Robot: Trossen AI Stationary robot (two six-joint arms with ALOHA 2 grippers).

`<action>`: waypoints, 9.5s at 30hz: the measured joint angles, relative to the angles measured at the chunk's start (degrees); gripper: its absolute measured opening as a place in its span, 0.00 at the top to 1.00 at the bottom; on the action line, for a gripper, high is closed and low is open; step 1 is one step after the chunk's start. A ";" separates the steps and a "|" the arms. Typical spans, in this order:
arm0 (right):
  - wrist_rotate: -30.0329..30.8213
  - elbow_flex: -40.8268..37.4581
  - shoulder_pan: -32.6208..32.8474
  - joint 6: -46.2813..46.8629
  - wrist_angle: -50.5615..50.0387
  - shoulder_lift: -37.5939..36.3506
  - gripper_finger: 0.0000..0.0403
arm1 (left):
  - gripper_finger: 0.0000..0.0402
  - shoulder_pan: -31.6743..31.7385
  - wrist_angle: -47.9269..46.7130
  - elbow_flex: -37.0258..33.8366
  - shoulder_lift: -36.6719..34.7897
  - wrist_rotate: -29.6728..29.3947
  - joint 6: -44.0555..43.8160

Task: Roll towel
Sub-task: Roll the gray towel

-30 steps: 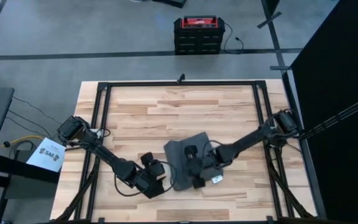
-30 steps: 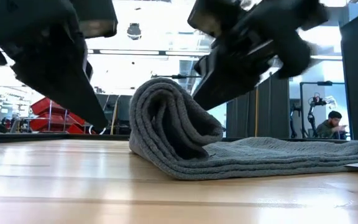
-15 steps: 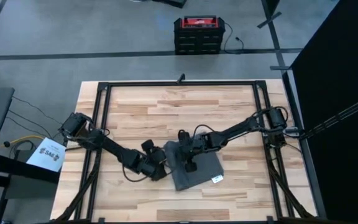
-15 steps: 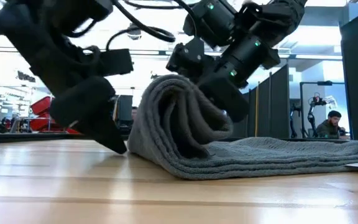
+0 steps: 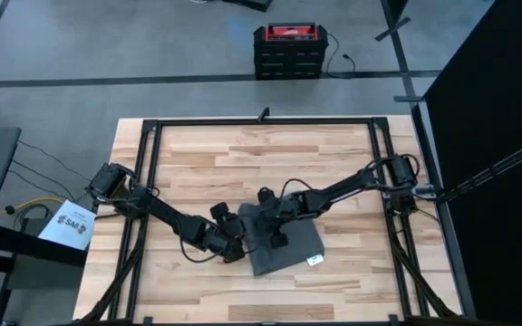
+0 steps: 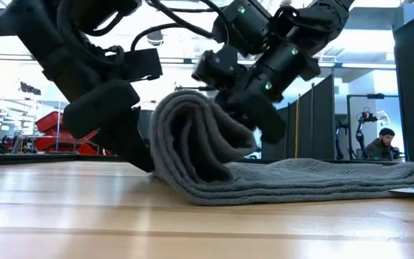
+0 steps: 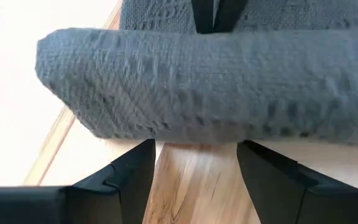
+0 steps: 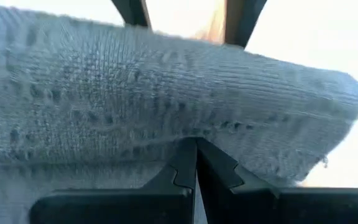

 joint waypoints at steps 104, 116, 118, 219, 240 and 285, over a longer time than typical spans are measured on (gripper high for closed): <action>-5.37 1.05 -3.67 -7.62 -10.27 -2.51 1.00 | 0.47 4.96 -12.35 2.51 -6.10 10.56 -0.21; -5.92 1.01 2.67 -4.86 -5.26 -5.45 1.00 | 0.47 5.66 -12.67 2.51 -6.10 10.98 0.31; -6.28 1.04 3.01 -4.86 -2.42 -3.27 1.00 | 0.47 5.66 -12.87 2.51 -6.10 11.02 0.25; 12.12 -7.98 1.09 8.91 -40.61 -12.88 1.00 | 0.47 7.57 16.76 -4.24 -5.49 19.90 14.94; 21.30 -1.80 13.39 22.74 -15.96 -16.99 1.00 | 0.47 19.37 7.49 -0.77 -11.78 16.16 37.45; 25.05 -2.82 25.49 35.15 -19.80 -16.11 1.00 | 0.52 -1.20 -14.99 0.03 -5.71 16.61 -23.57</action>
